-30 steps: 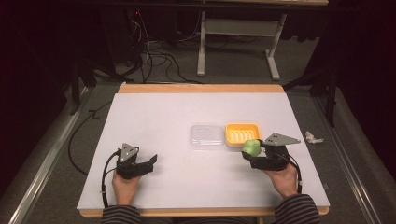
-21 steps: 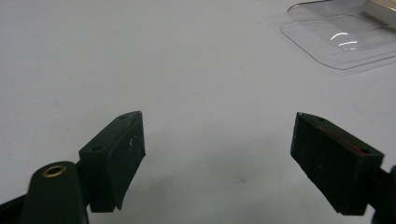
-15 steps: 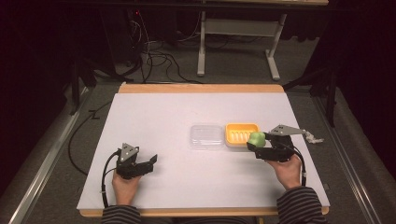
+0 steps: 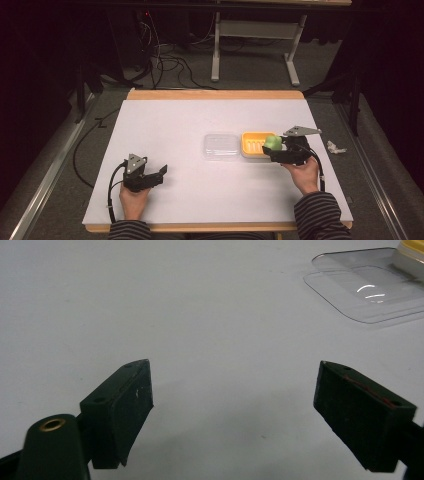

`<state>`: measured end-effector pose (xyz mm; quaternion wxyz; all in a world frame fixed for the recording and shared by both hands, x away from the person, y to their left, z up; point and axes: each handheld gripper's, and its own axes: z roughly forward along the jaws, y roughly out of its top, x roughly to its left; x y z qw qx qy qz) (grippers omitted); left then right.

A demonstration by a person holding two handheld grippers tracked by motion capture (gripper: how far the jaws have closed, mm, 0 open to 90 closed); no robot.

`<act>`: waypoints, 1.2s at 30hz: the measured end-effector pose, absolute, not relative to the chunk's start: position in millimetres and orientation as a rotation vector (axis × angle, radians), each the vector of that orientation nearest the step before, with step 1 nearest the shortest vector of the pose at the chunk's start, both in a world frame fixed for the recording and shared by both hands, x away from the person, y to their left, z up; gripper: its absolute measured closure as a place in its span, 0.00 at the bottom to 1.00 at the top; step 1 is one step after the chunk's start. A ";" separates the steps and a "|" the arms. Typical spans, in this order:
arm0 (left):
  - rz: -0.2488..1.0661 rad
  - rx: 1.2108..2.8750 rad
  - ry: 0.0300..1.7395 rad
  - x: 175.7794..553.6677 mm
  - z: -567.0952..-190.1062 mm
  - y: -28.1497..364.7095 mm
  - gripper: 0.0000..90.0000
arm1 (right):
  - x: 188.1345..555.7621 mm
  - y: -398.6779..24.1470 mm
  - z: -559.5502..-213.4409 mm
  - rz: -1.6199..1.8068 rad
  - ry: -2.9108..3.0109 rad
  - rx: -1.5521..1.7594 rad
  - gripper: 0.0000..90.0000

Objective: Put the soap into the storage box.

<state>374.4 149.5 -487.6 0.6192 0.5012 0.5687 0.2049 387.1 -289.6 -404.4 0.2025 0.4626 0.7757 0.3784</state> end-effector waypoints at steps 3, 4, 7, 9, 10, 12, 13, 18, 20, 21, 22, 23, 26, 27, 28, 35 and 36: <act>0.470 1.153 1.307 374.3 -487.6 149.6 0.18 | 390.2 -287.7 -403.1 1.048 2.170 1.292 0.29; 0.470 1.152 1.305 374.1 -487.5 149.8 0.18 | 392.9 -284.8 -400.6 1.037 2.171 1.293 0.29; 0.470 1.153 1.305 374.1 -487.5 149.7 0.18 | 396.3 -282.1 -398.1 1.031 2.175 1.294 0.29; 0.470 1.152 1.305 374.1 -487.5 149.7 0.18 | 397.8 -281.4 -397.7 1.032 2.175 1.291 0.29; 0.468 1.147 1.306 374.1 -487.3 149.9 0.18 | 401.2 -280.1 -397.7 1.025 2.178 1.298 0.29; 0.468 1.144 1.306 374.1 -487.2 150.0 0.18 | 404.1 -279.4 -398.4 1.010 2.188 1.305 0.29; 0.468 1.144 1.306 374.1 -487.2 150.0 0.18 | 404.1 -279.4 -398.4 1.010 2.188 1.305 0.29; 0.472 1.141 1.308 374.2 -487.2 150.1 0.18 | 412.9 -278.9 -402.6 0.977 2.202 1.330 0.29; 0.473 1.141 1.308 374.2 -487.2 150.0 0.18 | 415.4 -279.0 -405.6 0.973 2.199 1.338 0.29; 0.472 1.141 1.309 374.3 -487.2 150.1 0.18 | 416.4 -279.3 -406.4 0.964 2.206 1.343 0.29; 0.471 1.141 1.309 374.3 -487.2 150.1 0.18 | 417.6 -279.3 -407.5 0.960 2.204 1.346 0.29; 0.471 1.141 1.309 374.3 -487.2 150.1 0.18 | 418.7 -279.3 -408.3 0.956 2.206 1.351 0.29; 0.473 1.139 1.311 374.3 -487.2 150.1 0.18 | 421.7 -278.9 -410.9 0.943 2.212 1.359 0.29; 0.472 1.138 1.311 374.3 -487.2 150.1 0.18 | 422.6 -278.5 -412.0 0.936 2.216 1.360 0.29; 0.472 1.139 1.312 374.4 -487.2 150.3 0.18 | 423.4 -277.9 -413.0 0.931 2.219 1.362 0.29; 0.468 1.136 1.312 374.2 -486.9 150.4 0.18 | 428.0 -275.0 -418.4 0.906 2.222 1.379 0.29; 0.468 1.136 1.312 374.2 -486.9 150.4 0.18 | 428.0 -275.0 -418.4 0.906 2.222 1.379 0.29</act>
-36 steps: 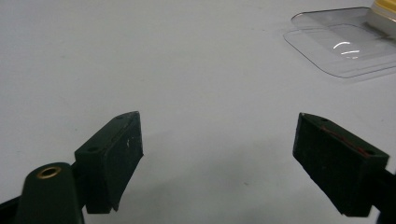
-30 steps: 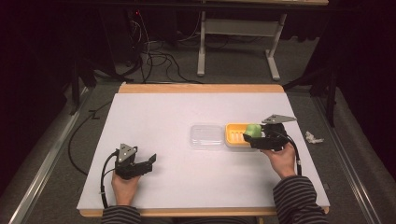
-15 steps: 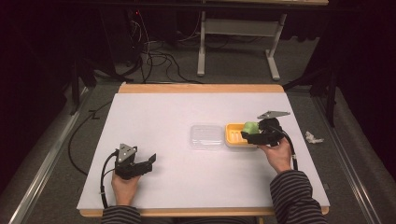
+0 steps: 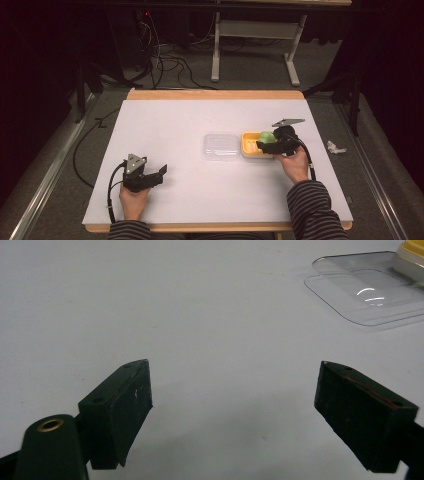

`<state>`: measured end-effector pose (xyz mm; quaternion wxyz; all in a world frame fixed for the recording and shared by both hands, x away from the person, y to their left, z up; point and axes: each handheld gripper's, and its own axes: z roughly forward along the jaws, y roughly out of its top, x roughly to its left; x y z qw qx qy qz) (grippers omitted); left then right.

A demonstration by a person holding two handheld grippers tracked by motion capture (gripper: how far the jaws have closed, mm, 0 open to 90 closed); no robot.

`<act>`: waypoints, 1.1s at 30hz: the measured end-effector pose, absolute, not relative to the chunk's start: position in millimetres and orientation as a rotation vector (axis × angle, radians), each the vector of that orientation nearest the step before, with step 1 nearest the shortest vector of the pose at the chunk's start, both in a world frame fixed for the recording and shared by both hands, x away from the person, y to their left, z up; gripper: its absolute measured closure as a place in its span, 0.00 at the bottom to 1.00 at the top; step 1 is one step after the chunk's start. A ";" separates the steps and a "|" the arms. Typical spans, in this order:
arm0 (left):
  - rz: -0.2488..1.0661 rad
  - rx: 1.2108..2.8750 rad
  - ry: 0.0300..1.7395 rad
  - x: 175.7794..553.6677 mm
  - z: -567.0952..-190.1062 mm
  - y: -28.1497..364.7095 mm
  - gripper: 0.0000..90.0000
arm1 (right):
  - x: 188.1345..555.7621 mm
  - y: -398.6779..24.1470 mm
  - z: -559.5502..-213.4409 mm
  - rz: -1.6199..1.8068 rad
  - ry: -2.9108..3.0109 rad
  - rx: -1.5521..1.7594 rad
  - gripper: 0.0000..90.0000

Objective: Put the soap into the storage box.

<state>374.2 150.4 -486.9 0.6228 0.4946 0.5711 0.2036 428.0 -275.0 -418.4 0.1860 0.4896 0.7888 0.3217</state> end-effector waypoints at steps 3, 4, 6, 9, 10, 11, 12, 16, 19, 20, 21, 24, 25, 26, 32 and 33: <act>0.469 1.137 1.313 374.2 -486.9 150.6 0.18 | 431.3 -274.0 -422.2 0.890 2.228 1.388 0.29; 0.470 1.133 1.312 374.2 -486.8 150.8 0.18 | 432.1 -273.8 -423.2 0.883 2.232 1.389 0.29; 0.469 1.131 1.312 374.1 -486.7 151.0 0.18 | 433.3 -273.0 -425.3 0.875 2.236 1.399 0.29; 0.469 1.128 1.311 374.1 -486.7 150.8 0.18 | 435.5 -271.1 -428.3 0.859 2.243 1.407 0.29; 0.469 1.128 1.311 374.1 -486.7 150.8 0.18 | 436.0 -270.3 -429.0 0.850 2.246 1.408 0.29; 0.469 1.129 1.311 374.0 -486.7 150.9 0.18 | 436.0 -270.3 -429.0 0.850 2.246 1.408 0.29; 0.468 1.129 1.311 374.1 -486.7 150.9 0.18 | 437.4 -268.8 -430.8 0.842 2.250 1.411 0.29; 0.468 1.131 1.311 373.9 -486.7 151.0 0.18 | 440.0 -267.1 -434.2 0.825 2.255 1.426 0.29; 0.468 1.127 1.311 374.1 -486.6 150.9 0.18 | 441.7 -266.2 -437.3 0.798 2.261 1.434 0.29; 0.467 1.123 1.313 374.3 -486.5 150.9 0.18 | 442.0 -266.3 -437.6 0.795 2.261 1.435 0.29; 0.466 1.120 1.313 374.2 -486.4 151.0 0.18 | 442.1 -266.4 -437.4 0.796 2.257 1.439 0.29; 0.472 1.125 1.310 373.8 -486.5 151.4 0.18 | 442.2 -266.1 -436.2 0.789 2.243 1.443 0.29; 0.471 1.127 1.310 373.8 -486.5 151.4 0.18 | 442.2 -266.0 -436.2 0.788 2.243 1.444 0.29; 0.471 1.128 1.309 373.8 -486.6 151.5 0.18 | 442.5 -265.9 -436.2 0.788 2.245 1.442 0.28; 0.468 1.131 1.310 374.0 -486.7 150.9 0.18 | 443.8 -259.3 -439.1 0.782 2.256 1.421 0.28; 0.468 1.132 1.310 374.1 -486.8 150.6 0.18 | 444.1 -258.3 -439.8 0.780 2.255 1.411 0.28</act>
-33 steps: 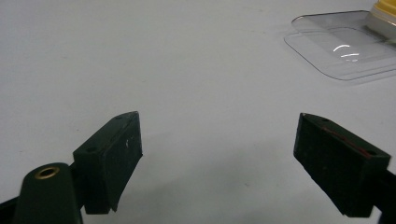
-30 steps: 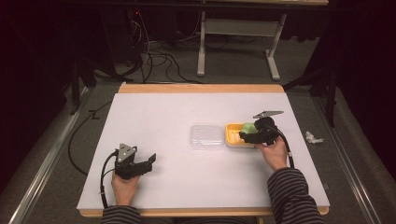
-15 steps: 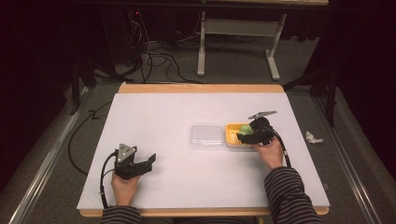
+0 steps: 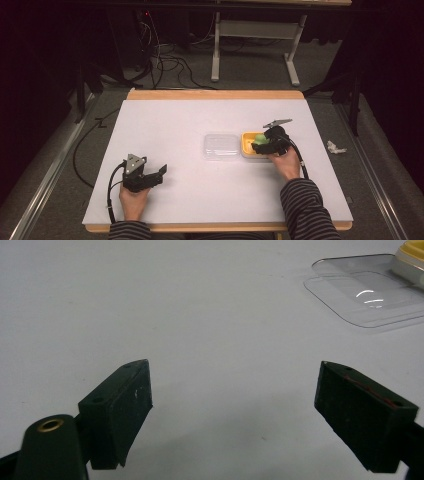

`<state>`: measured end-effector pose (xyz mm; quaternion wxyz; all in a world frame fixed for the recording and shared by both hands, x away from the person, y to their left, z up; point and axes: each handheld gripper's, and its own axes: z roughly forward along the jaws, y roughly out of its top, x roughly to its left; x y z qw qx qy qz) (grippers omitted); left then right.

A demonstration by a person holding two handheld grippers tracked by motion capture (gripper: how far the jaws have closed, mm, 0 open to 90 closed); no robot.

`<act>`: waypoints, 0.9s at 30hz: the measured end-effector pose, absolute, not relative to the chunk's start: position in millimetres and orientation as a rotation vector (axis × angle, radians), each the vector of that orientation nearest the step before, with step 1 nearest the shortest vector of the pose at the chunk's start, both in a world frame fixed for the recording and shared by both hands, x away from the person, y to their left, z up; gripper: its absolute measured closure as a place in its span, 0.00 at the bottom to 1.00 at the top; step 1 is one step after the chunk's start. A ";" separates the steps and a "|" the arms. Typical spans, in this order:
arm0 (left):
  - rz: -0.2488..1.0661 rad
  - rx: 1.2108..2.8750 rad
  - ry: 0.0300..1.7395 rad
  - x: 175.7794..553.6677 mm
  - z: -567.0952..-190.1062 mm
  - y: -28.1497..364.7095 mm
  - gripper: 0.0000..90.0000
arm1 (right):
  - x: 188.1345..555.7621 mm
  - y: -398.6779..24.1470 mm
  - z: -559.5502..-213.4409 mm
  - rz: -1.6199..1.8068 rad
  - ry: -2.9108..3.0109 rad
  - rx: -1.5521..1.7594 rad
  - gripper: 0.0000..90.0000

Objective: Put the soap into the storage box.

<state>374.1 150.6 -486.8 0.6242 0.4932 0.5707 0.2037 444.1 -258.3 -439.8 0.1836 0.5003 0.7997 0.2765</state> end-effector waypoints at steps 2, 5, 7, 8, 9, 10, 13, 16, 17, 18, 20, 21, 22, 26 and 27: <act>0.470 1.135 1.310 374.2 -487.0 150.6 0.18 | 444.6 -257.5 -440.7 0.781 2.249 1.413 0.28; 0.470 1.135 1.311 374.4 -487.0 150.6 0.18 | 445.2 -258.1 -441.3 0.791 2.245 1.418 0.28; 0.469 1.135 1.313 374.5 -487.0 150.6 0.18 | 445.2 -258.5 -441.1 0.799 2.241 1.412 0.28; 0.471 1.139 1.314 374.8 -487.2 150.5 0.18 | 444.9 -258.6 -440.5 0.808 2.237 1.413 0.29; 0.471 1.139 1.314 374.8 -487.2 150.5 0.18 | 444.9 -258.6 -440.5 0.808 2.237 1.413 0.29; 0.471 1.140 1.318 375.1 -487.3 150.1 0.18 | 443.7 -258.5 -439.1 0.829 2.212 1.403 0.30; 0.478 1.147 1.315 375.0 -487.6 149.6 0.18 | 443.7 -257.6 -438.0 0.842 2.205 1.403 0.30; 0.479 1.147 1.315 375.0 -487.7 149.6 0.18 | 443.6 -256.6 -439.5 0.838 2.210 1.396 0.30; 0.482 1.149 1.315 374.9 -487.8 149.4 0.18 | 443.4 -257.0 -439.7 0.845 2.207 1.394 0.30; 0.483 1.151 1.314 374.8 -487.8 149.3 0.18 | 443.1 -257.5 -439.1 0.851 2.206 1.393 0.30; 0.483 1.151 1.314 374.7 -487.8 149.2 0.18 | 442.1 -258.4 -437.9 0.869 2.195 1.391 0.30; 0.481 1.151 1.315 374.7 -487.7 149.2 0.18 | 441.4 -258.9 -436.7 0.873 2.190 1.387 0.31; 0.480 1.150 1.316 374.8 -487.7 149.2 0.18 | 440.4 -259.1 -435.7 0.883 2.184 1.382 0.31; 0.482 1.151 1.316 375.0 -487.9 149.4 0.18 | 435.4 -261.7 -430.1 0.897 2.168 1.358 0.33; 0.482 1.151 1.316 375.0 -487.9 149.4 0.18 | 434.2 -262.6 -428.9 0.904 2.165 1.355 0.34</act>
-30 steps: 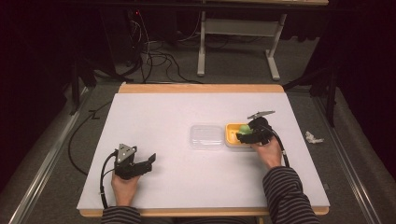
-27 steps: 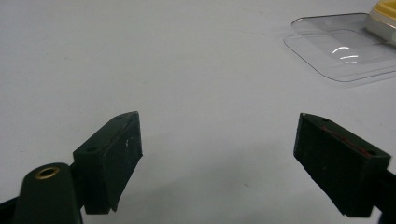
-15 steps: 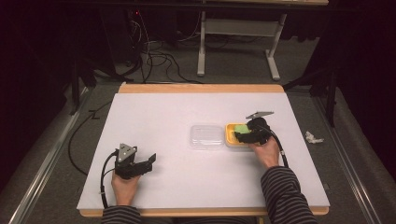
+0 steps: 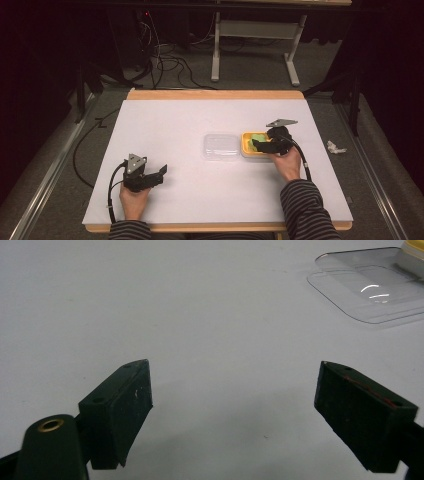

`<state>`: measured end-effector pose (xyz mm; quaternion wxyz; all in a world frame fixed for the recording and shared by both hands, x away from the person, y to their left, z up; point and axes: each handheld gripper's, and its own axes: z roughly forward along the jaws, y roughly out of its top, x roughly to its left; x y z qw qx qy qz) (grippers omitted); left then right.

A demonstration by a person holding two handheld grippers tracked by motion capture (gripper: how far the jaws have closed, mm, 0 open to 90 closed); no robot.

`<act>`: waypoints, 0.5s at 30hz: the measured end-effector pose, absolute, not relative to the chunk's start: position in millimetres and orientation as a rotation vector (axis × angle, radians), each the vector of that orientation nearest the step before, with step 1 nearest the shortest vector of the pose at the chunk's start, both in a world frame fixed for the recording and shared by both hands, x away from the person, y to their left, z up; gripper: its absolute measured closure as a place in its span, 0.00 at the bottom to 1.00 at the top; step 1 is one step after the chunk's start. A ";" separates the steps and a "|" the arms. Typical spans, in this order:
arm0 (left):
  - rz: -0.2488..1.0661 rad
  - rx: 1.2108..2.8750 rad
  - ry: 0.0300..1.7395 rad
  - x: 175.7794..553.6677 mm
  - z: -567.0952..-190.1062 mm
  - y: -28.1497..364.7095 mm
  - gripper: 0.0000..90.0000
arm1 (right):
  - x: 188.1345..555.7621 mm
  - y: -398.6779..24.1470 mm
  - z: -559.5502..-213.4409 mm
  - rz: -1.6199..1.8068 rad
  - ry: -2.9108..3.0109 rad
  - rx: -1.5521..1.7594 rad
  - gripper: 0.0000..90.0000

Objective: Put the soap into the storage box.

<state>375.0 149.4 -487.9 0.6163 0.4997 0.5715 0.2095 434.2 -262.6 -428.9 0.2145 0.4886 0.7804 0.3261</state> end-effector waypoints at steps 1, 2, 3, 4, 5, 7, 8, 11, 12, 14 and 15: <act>0.482 1.152 1.315 374.9 -487.9 149.3 0.18 | 431.8 -264.2 -427.3 0.925 2.149 1.352 0.36; 0.482 1.152 1.315 374.9 -487.9 149.3 0.18 | 430.1 -265.5 -426.4 0.931 2.140 1.349 0.37; 0.482 1.151 1.316 375.0 -487.9 149.3 0.18 | 428.0 -267.4 -425.7 0.948 2.123 1.349 0.37; 0.482 1.152 1.316 374.9 -487.9 149.3 0.18 | 426.8 -268.7 -425.5 0.953 2.118 1.353 0.37; 0.482 1.151 1.315 374.9 -487.9 149.3 0.18 | 425.5 -270.9 -425.7 0.959 2.110 1.356 0.37; 0.480 1.153 1.315 374.9 -487.8 149.2 0.18 | 424.2 -273.3 -425.9 0.966 2.106 1.361 0.37; 0.480 1.153 1.315 374.9 -487.8 149.2 0.18 | 423.4 -274.4 -426.0 0.965 2.104 1.359 0.37; 0.479 1.152 1.316 375.0 -487.8 149.1 0.18 | 421.2 -275.9 -425.5 0.968 2.096 1.355 0.37; 0.478 1.152 1.316 374.9 -487.8 149.1 0.18 | 419.8 -276.5 -424.9 0.971 2.091 1.351 0.37; 0.479 1.154 1.317 375.1 -487.9 149.0 0.18 | 415.7 -279.1 -421.2 0.995 2.079 1.343 0.38; 0.479 1.154 1.317 375.1 -487.9 149.0 0.18 | 415.7 -279.1 -421.2 0.995 2.079 1.343 0.38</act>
